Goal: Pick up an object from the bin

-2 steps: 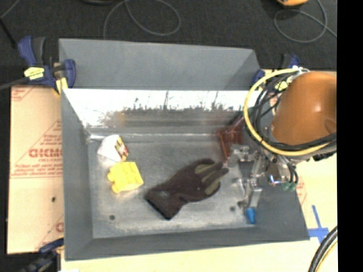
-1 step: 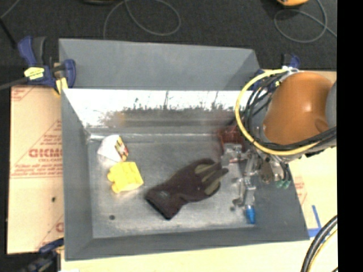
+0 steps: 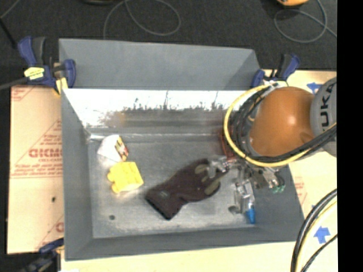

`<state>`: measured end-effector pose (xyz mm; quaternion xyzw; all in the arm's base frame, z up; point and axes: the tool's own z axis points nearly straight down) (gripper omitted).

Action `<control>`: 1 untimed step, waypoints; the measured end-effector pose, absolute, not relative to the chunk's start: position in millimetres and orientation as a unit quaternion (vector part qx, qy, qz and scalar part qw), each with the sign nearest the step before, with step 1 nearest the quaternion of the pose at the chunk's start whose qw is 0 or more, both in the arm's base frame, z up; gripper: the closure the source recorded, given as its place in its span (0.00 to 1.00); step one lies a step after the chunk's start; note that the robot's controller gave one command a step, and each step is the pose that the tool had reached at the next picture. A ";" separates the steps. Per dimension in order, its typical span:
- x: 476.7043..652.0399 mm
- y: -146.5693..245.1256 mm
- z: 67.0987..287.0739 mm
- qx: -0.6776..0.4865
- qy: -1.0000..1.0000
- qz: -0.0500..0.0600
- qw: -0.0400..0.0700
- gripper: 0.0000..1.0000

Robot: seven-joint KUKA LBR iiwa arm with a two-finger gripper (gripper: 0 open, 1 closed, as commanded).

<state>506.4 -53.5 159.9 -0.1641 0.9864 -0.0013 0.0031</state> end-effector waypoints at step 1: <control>513.8 -48.0 139.8 -0.252 0.968 -0.002 0.001 0.00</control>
Offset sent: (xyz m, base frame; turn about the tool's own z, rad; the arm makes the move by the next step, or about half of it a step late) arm 0.0356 0.0470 -0.0887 -0.1471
